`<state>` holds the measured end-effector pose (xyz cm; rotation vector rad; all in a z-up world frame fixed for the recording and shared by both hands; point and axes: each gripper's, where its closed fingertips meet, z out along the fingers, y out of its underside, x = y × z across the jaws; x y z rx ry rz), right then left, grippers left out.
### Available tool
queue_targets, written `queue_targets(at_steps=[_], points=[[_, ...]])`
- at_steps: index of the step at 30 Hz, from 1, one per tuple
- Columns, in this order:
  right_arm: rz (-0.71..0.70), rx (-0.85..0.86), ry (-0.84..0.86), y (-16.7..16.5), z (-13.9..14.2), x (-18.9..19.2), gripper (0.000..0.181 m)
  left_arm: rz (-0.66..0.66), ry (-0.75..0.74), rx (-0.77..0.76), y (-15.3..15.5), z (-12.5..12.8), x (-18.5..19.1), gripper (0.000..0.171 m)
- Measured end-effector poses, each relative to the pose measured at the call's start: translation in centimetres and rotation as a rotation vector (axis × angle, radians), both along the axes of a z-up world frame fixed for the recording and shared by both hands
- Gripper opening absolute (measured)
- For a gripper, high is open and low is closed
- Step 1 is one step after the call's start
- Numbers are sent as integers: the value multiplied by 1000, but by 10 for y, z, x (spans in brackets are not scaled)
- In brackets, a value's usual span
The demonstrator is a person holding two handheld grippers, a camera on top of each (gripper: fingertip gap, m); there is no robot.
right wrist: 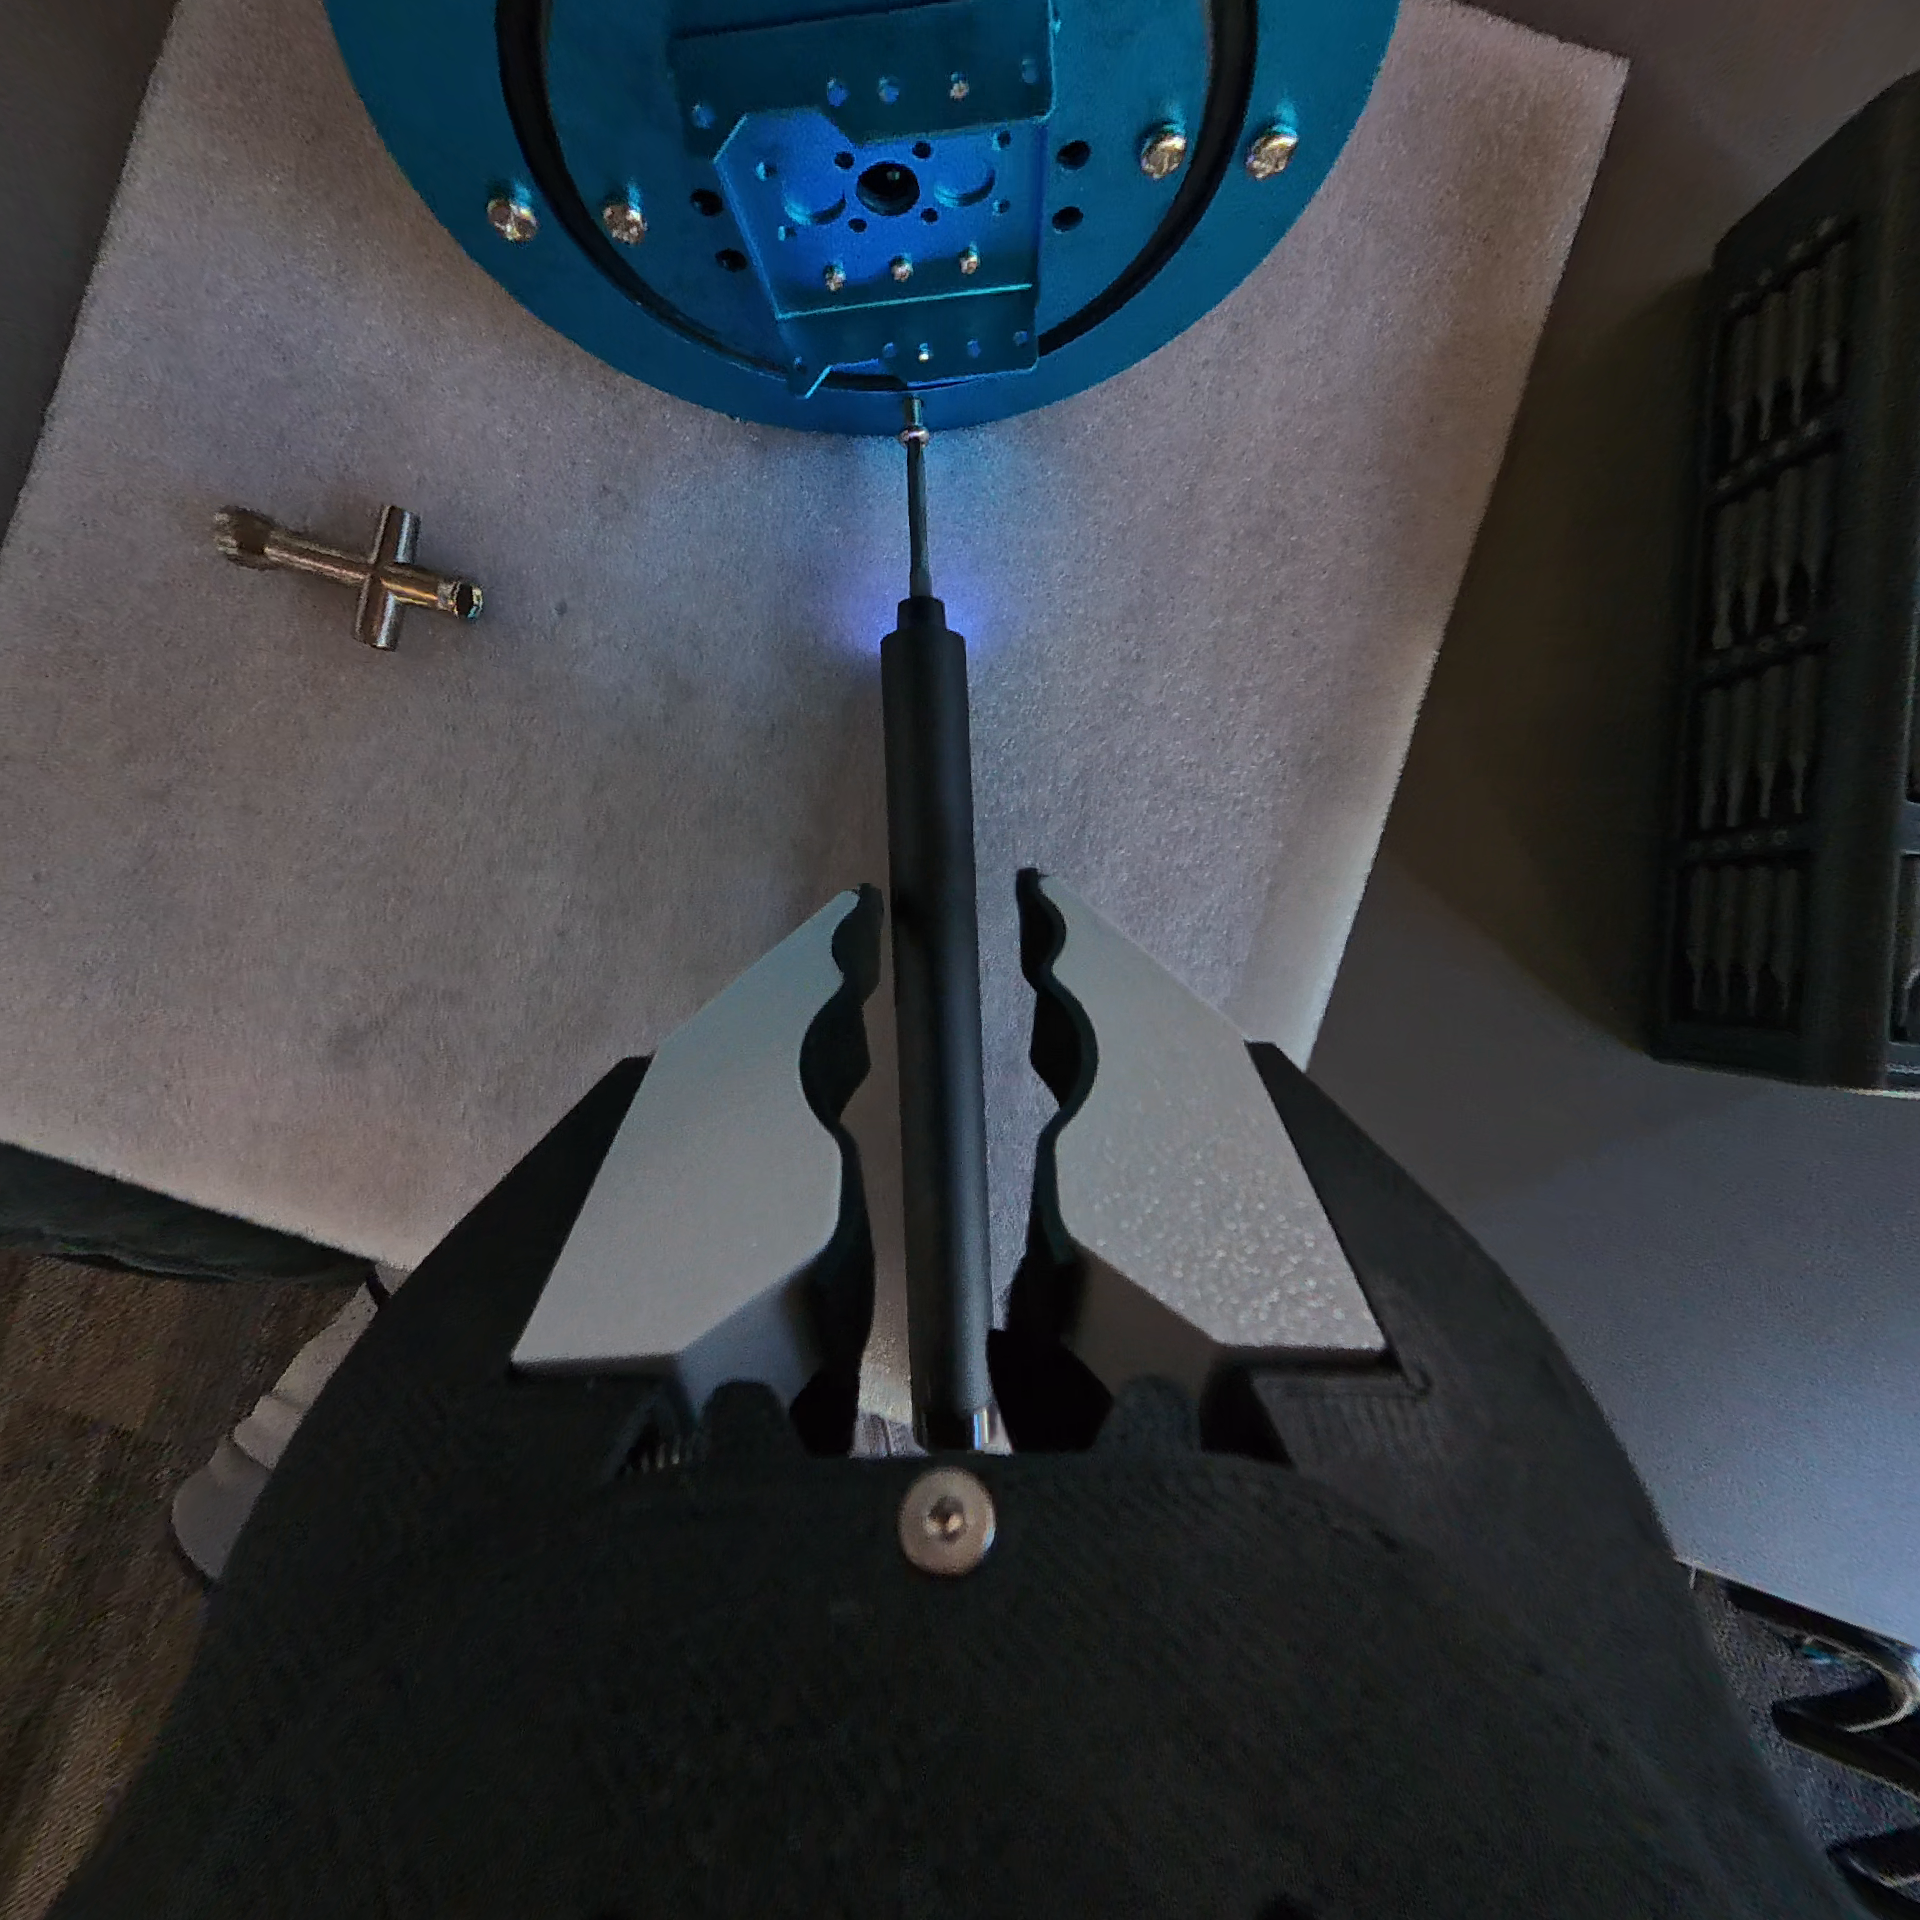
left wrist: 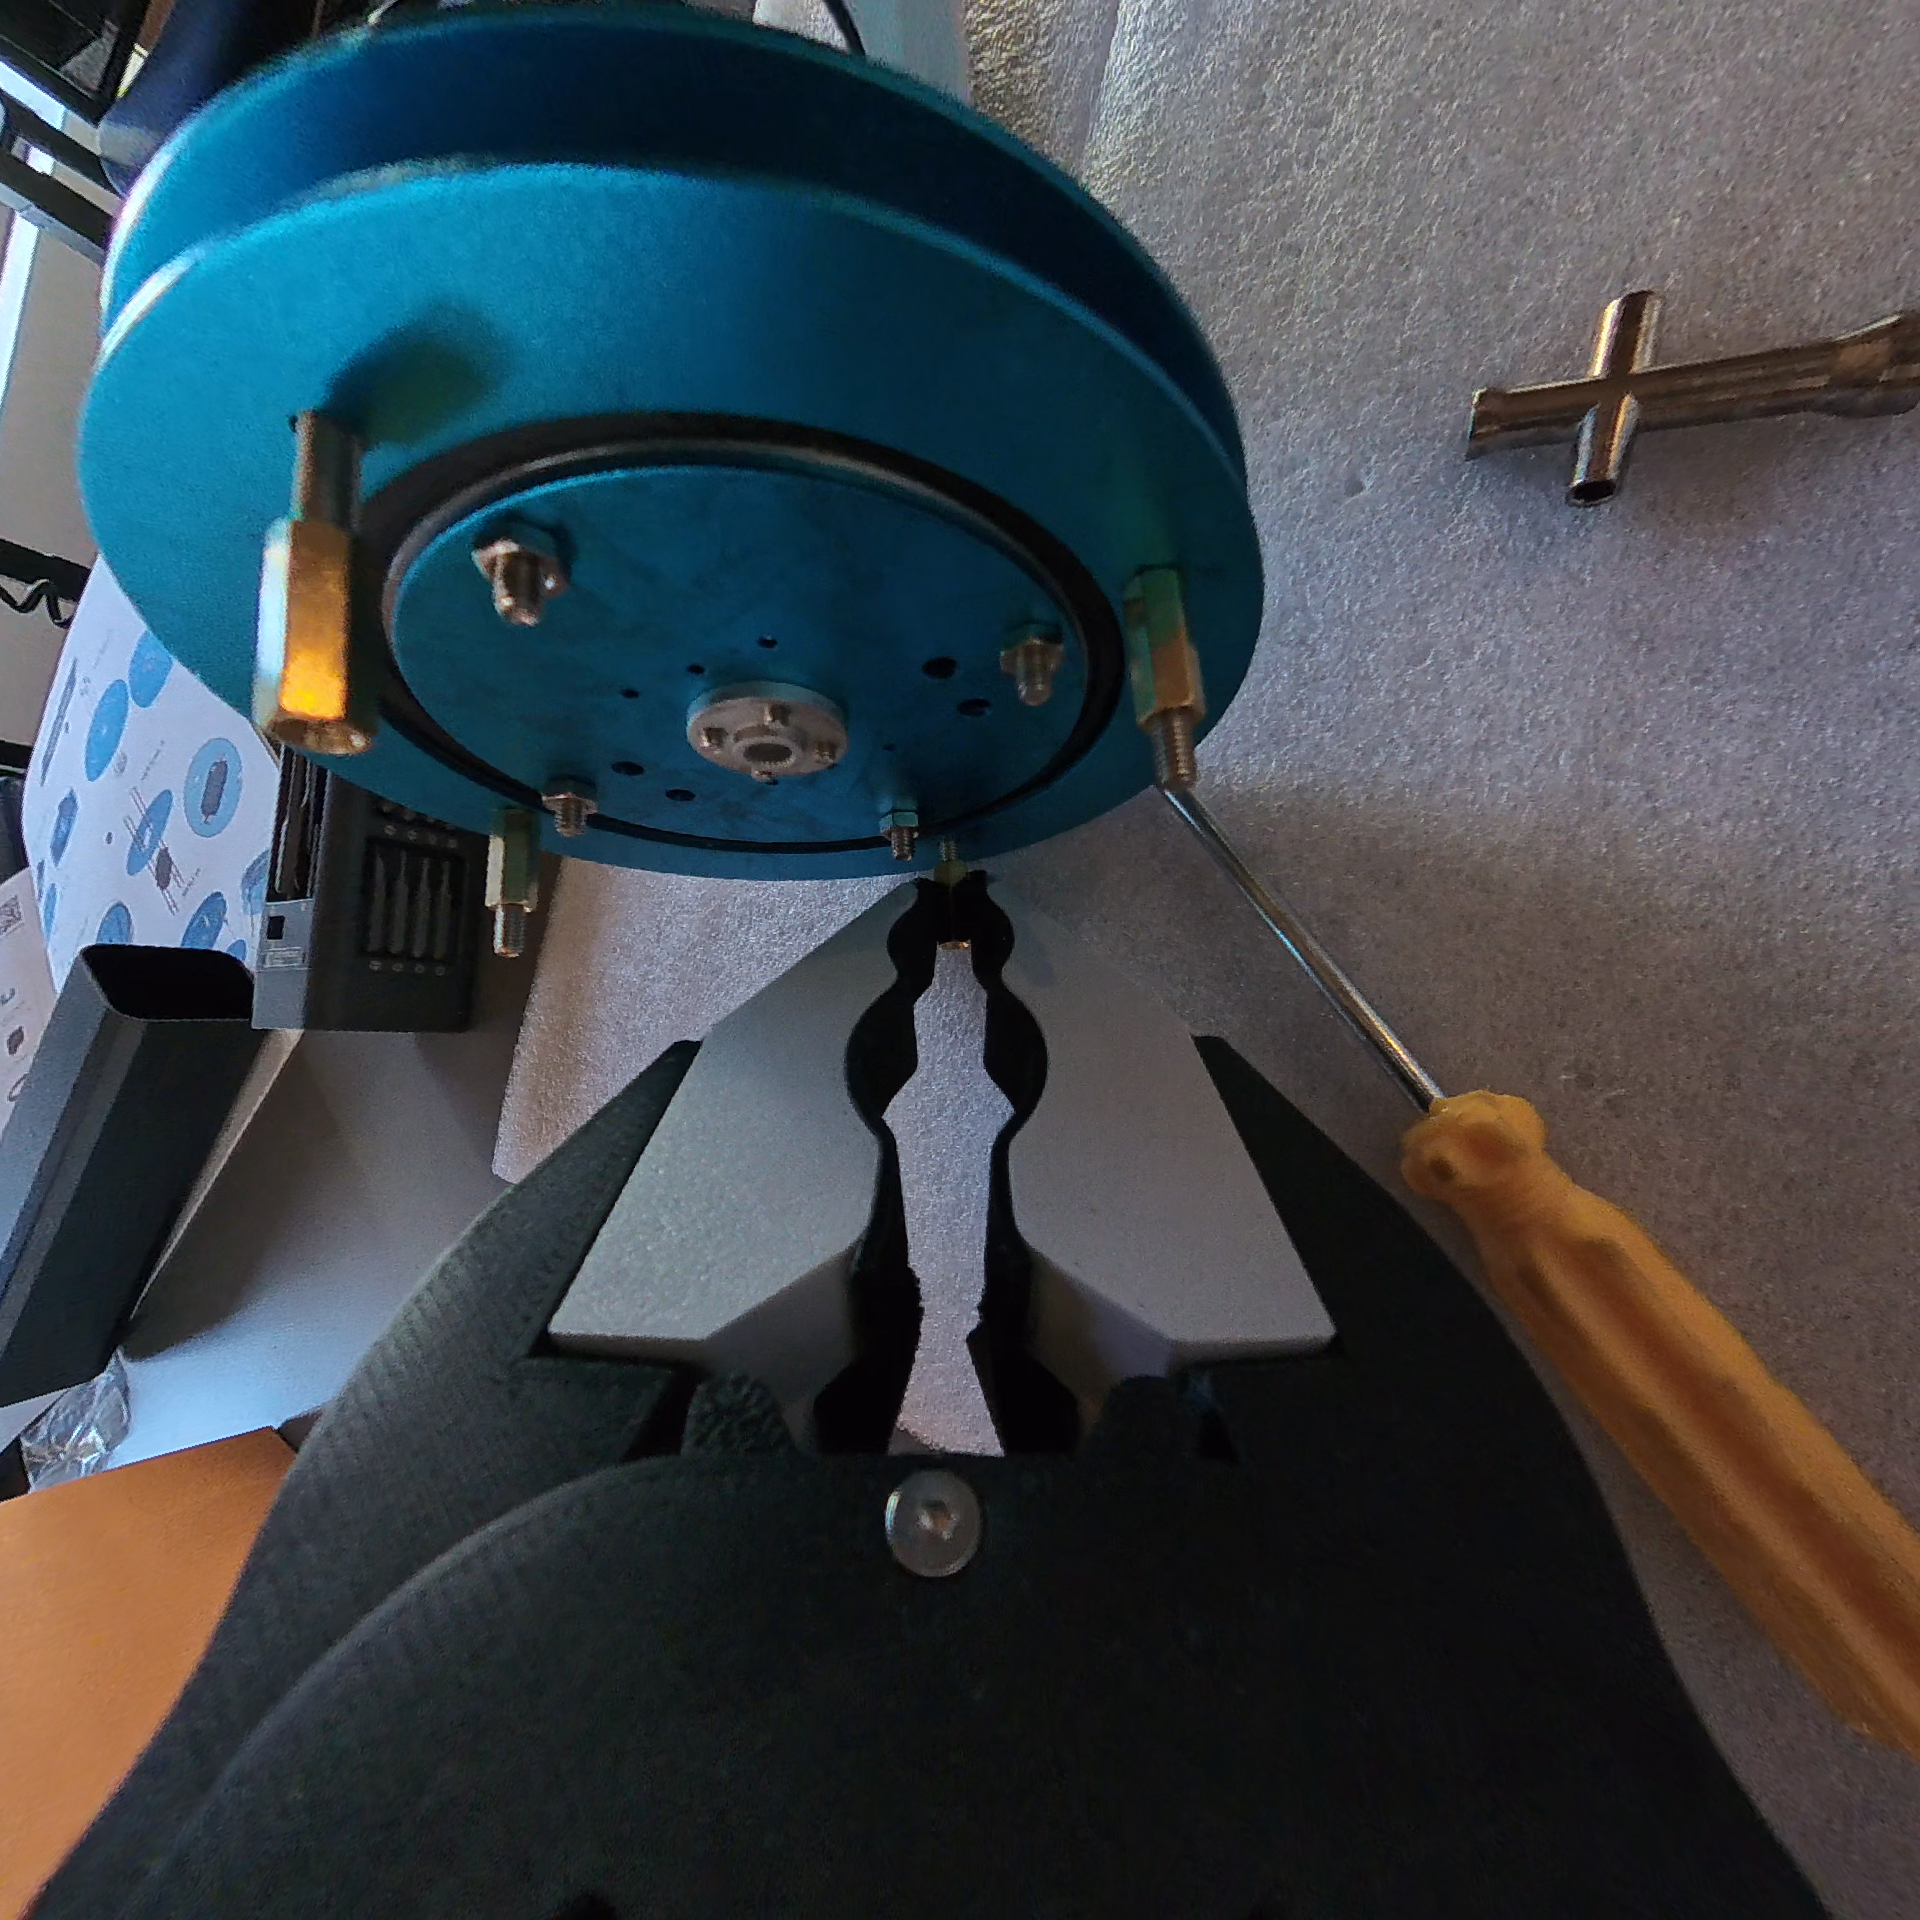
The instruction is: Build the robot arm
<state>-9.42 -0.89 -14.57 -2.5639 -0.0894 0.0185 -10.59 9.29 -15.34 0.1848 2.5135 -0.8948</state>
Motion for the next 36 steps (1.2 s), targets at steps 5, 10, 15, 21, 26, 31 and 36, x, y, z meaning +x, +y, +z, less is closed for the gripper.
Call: queue_targets(at_steps=[5,10,15,21,26,31,36], points=[[-12,-36,52,2,-6,-3,15,3,-2,2,0,0,0,4],[-27,-44,31,2,-7,-3,15,16,9,-15,0,0,0,4],[-47,-40,33,3,-7,-3,15,24,14,-21,0,0,0,4],[-55,-23,36,5,-8,-4,15,21,22,-18,0,-1,0,4],[-55,-15,26,6,-8,-4,15,18,13,-9,0,-1,0,4],[-52,-8,27,6,-9,-4,15,19,10,-14,0,0,0,4],[-45,-12,24,6,-9,-4,15,13,8,1,-1,0,0,4]])
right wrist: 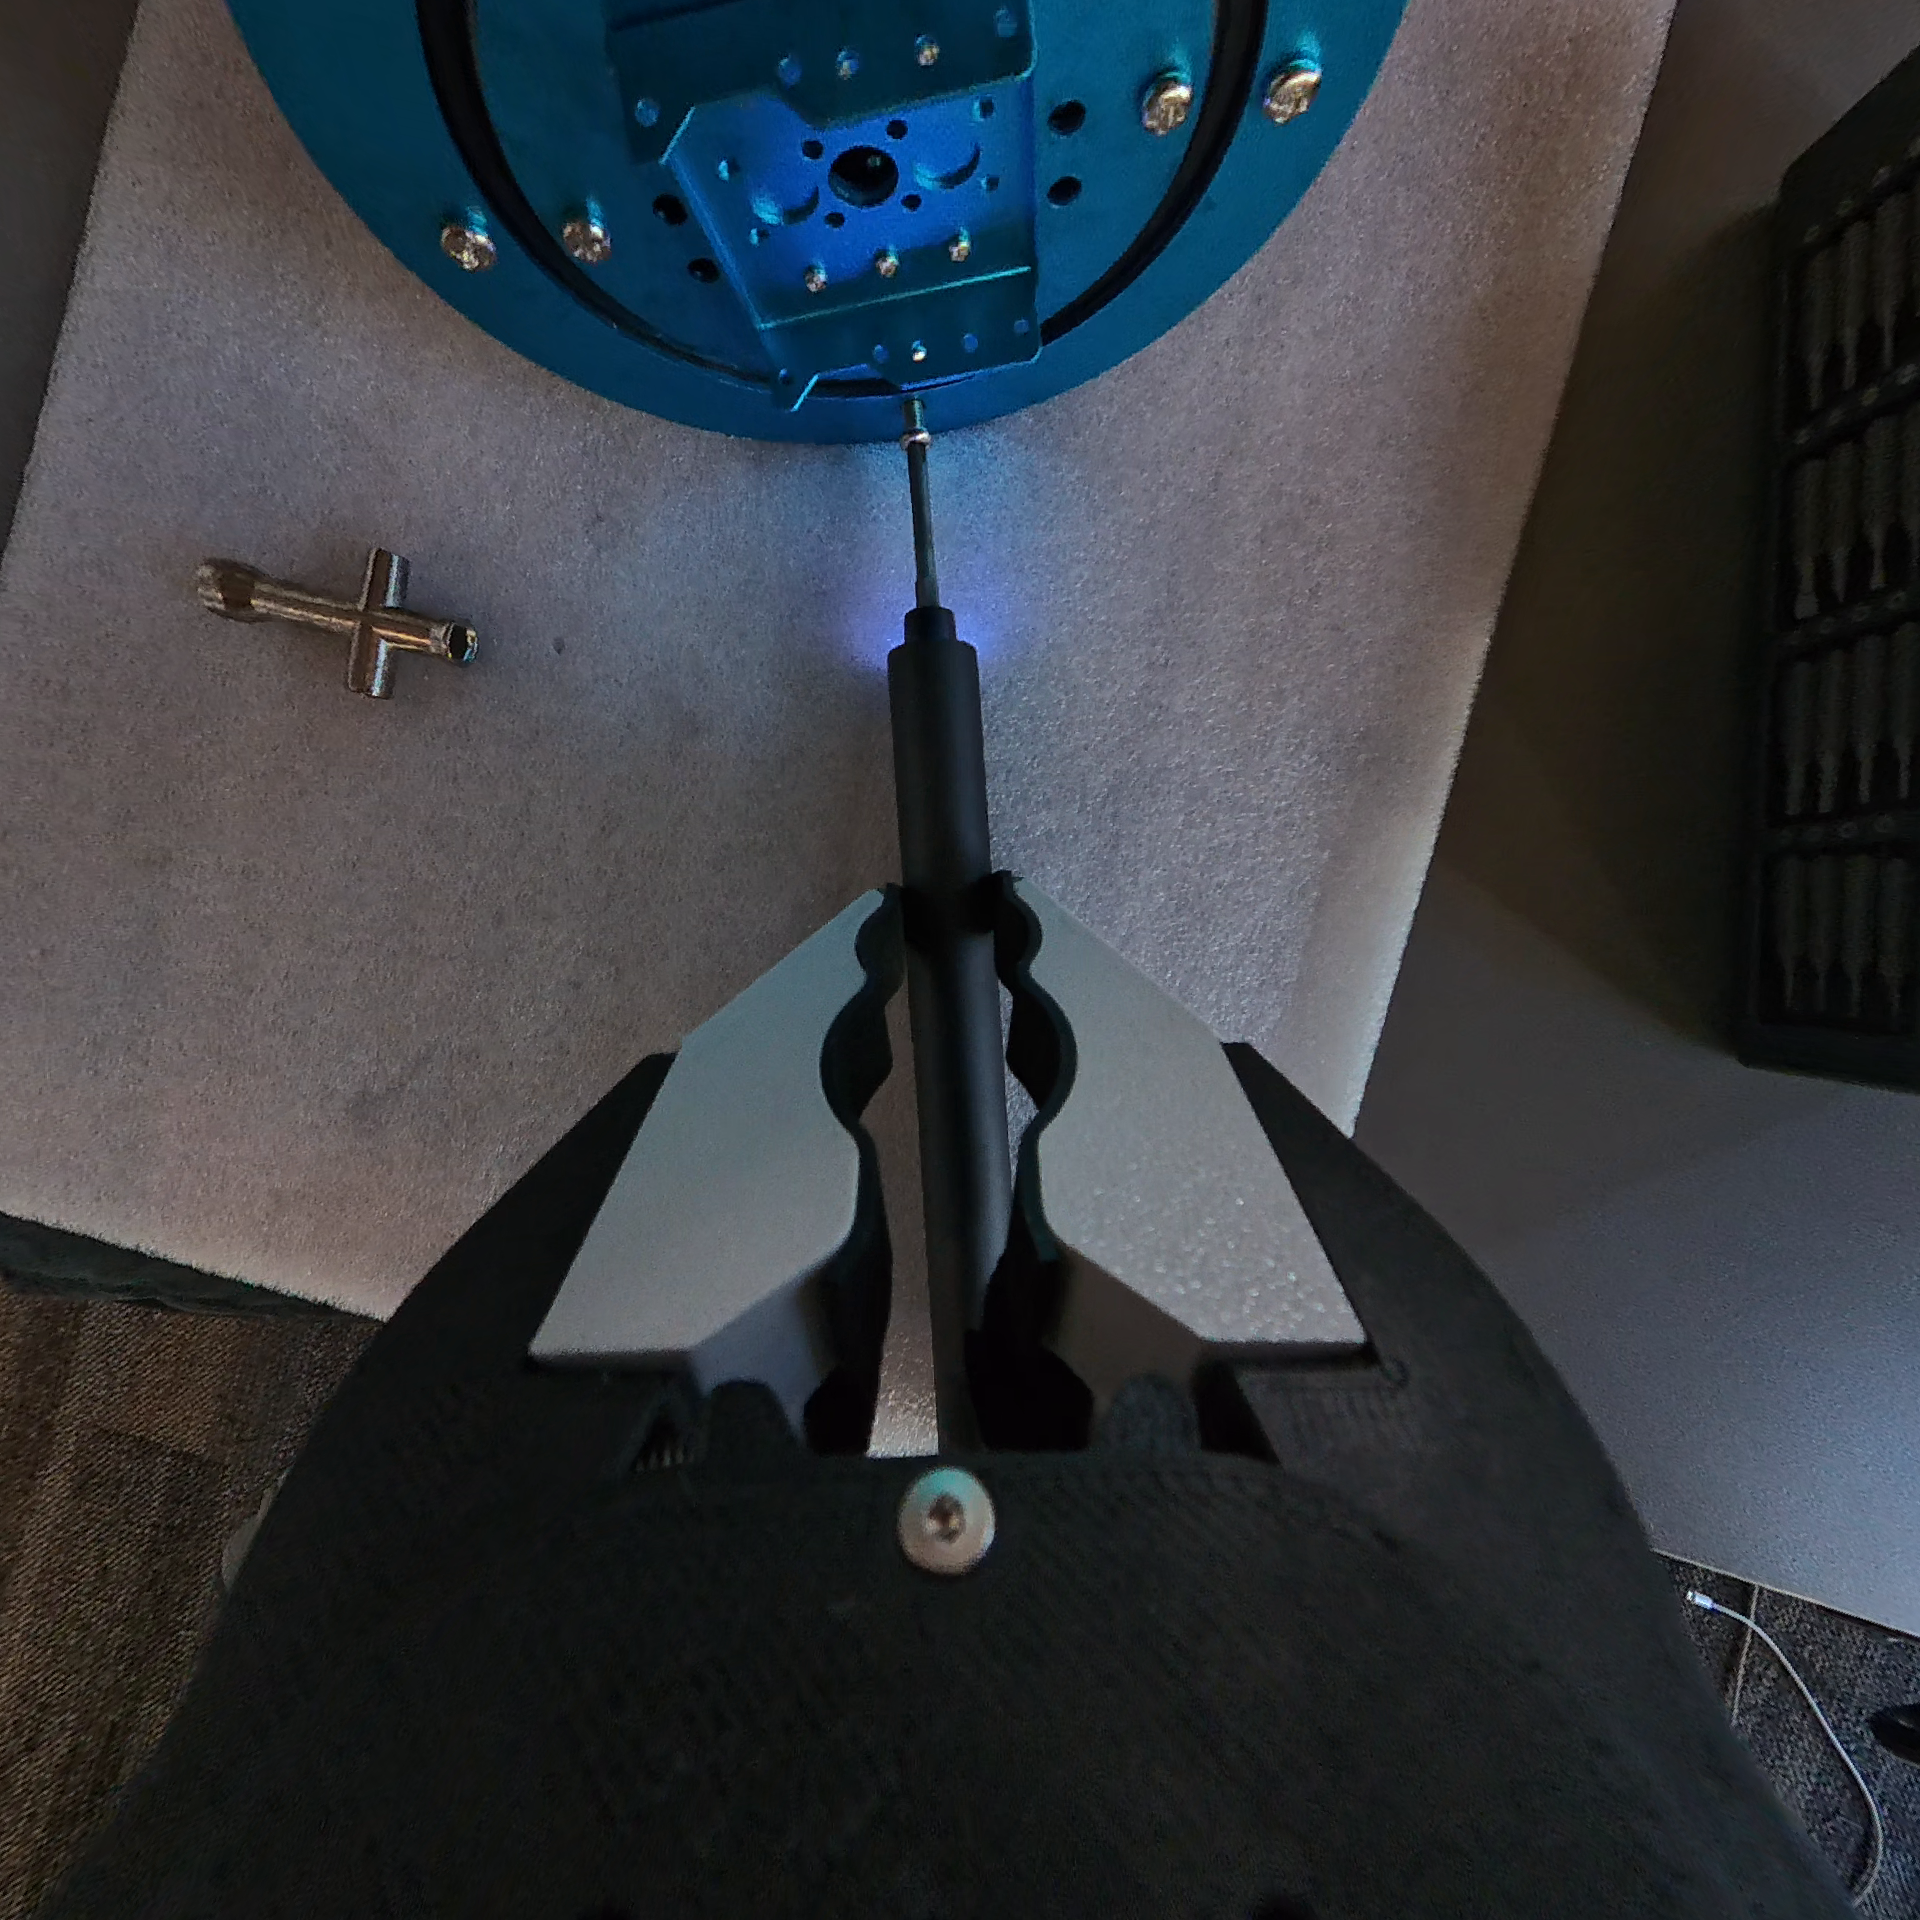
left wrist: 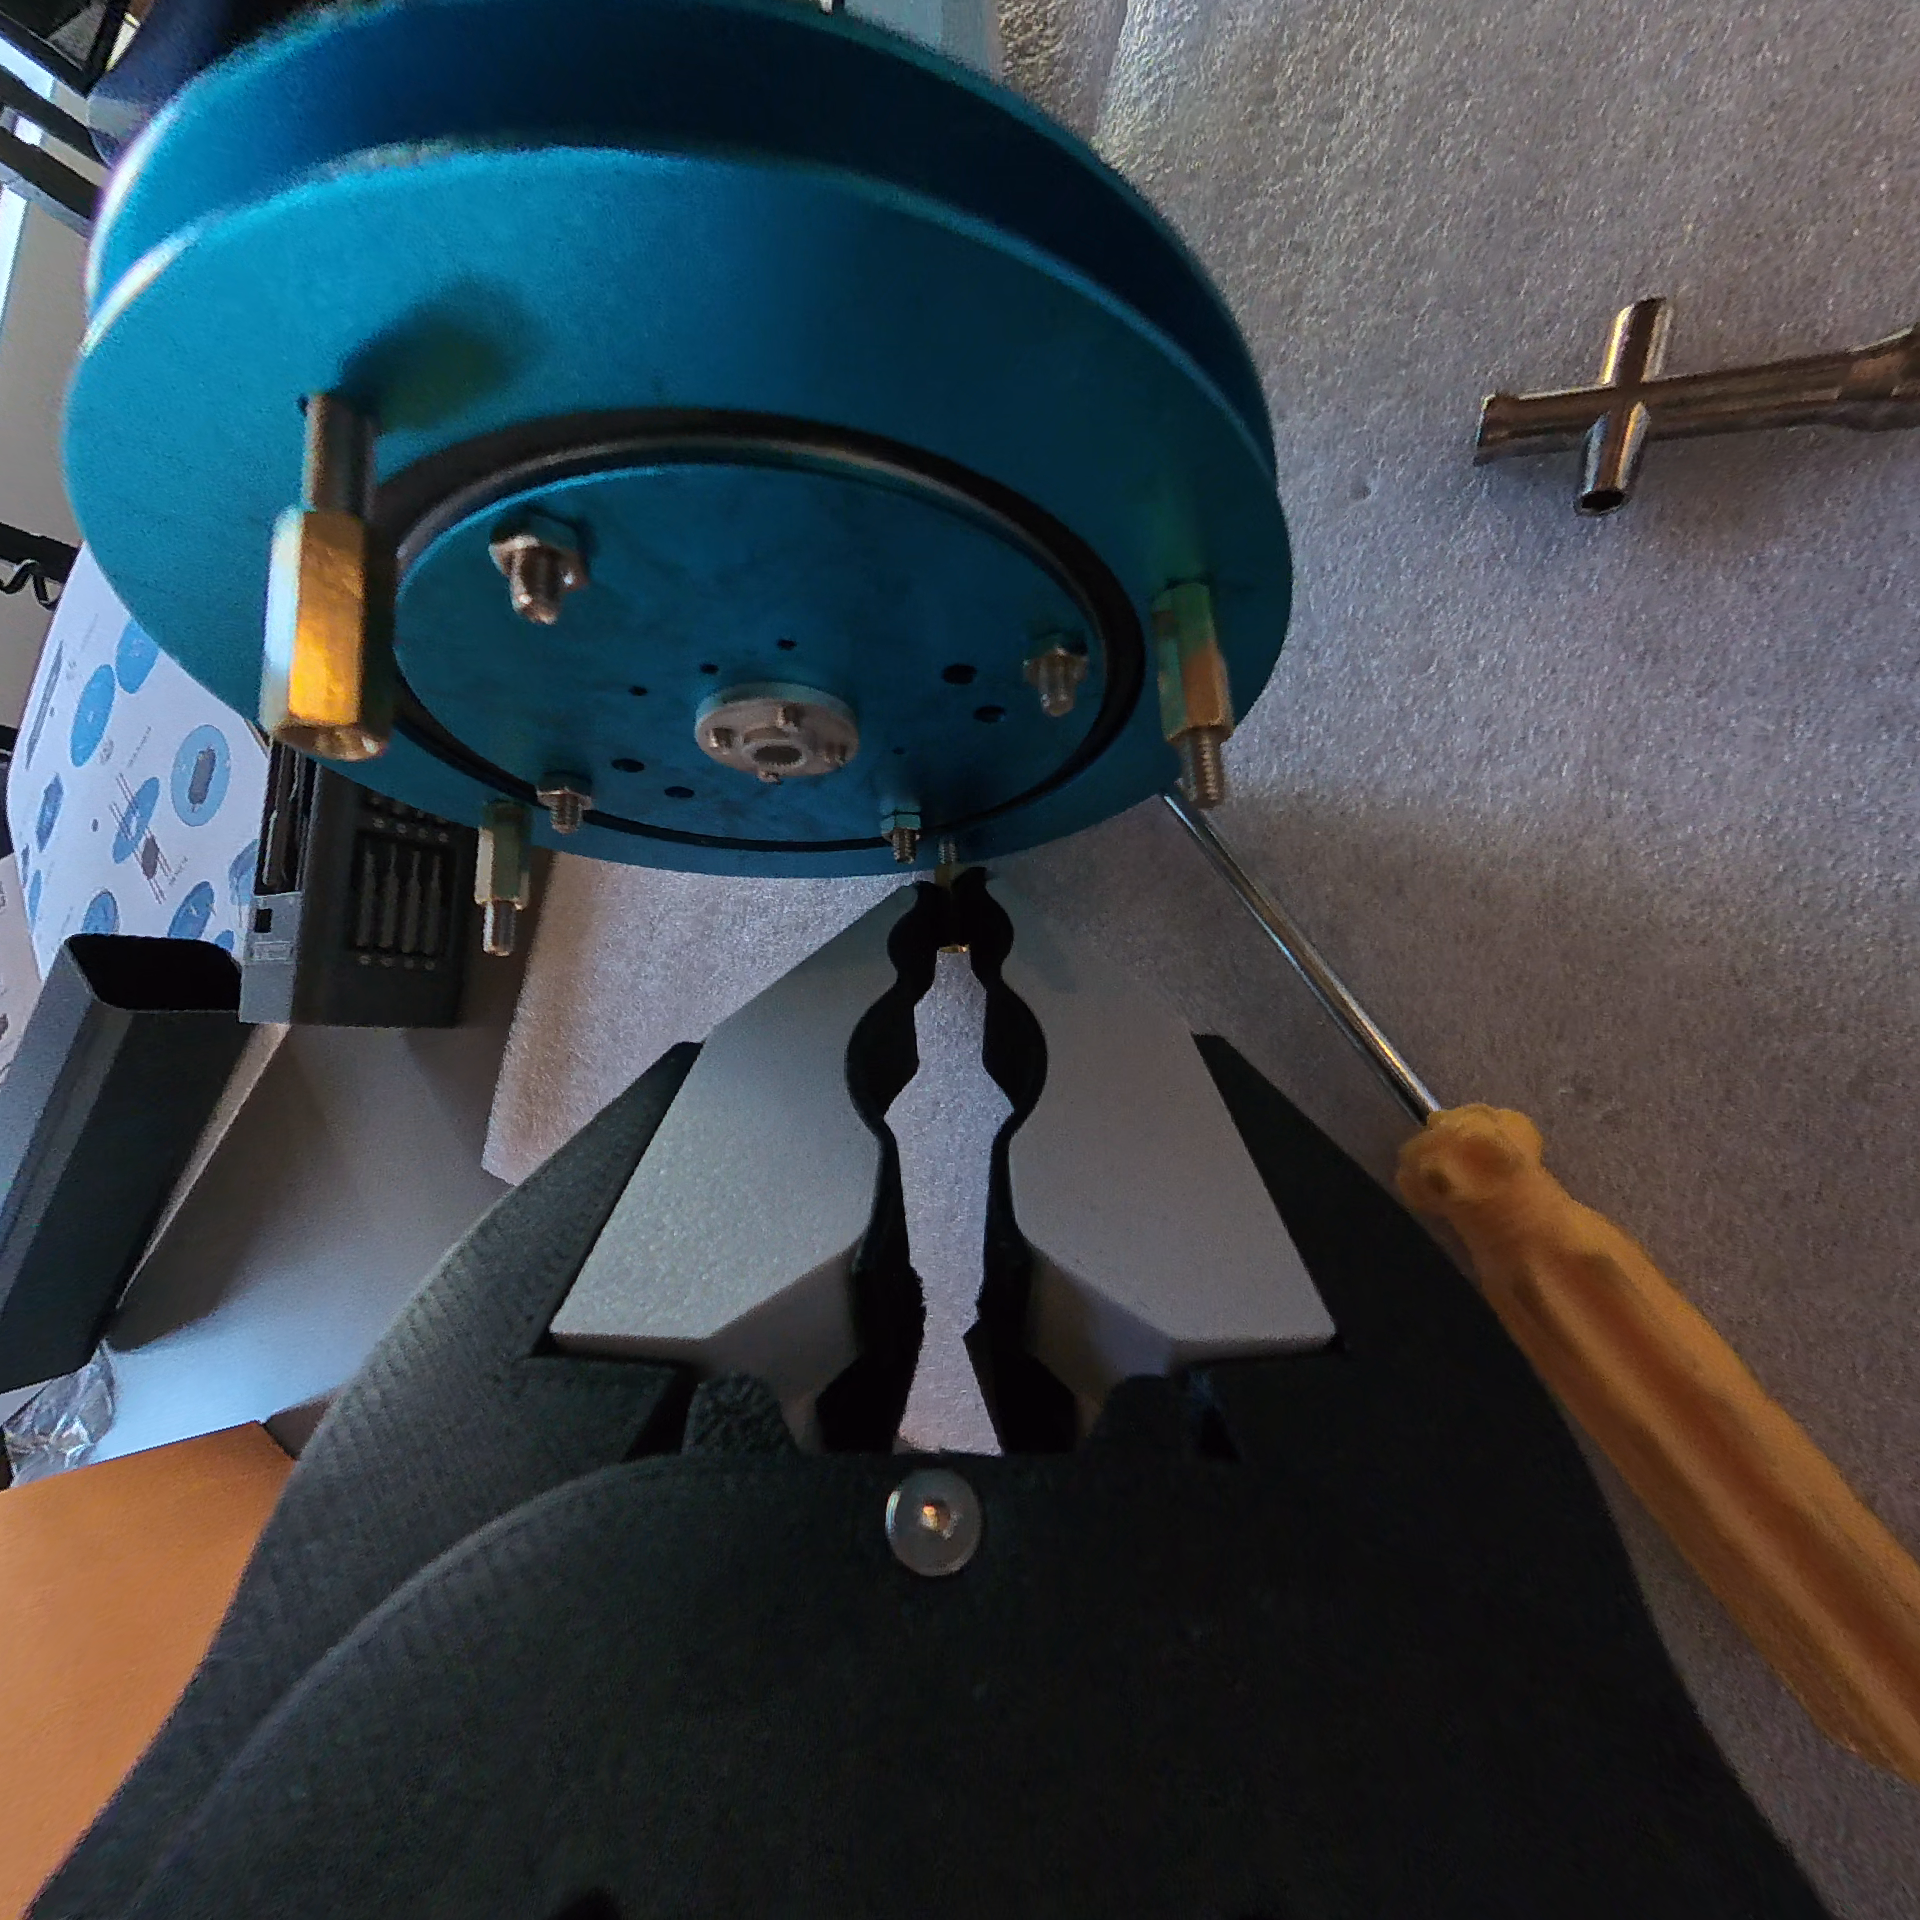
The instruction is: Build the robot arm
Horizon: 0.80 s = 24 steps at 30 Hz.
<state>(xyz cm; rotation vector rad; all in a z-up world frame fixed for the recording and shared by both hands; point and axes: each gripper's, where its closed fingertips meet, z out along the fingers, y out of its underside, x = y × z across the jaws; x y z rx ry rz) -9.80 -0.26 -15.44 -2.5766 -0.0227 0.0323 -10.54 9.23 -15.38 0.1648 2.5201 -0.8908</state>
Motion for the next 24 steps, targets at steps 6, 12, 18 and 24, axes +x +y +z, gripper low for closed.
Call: queue_targets(at_steps=[6,12,18,24], points=[[-6,0,-4,0,0,0,15,-1,-3,0,0,0,0,4],[-15,23,3,0,0,-1,15,2,-7,-11,0,0,1,4],[41,-41,36,-6,1,-5,20,-4,-21,1,-1,0,1,4],[31,-78,24,-7,4,0,17,-6,-8,-3,-1,-1,1,4]])
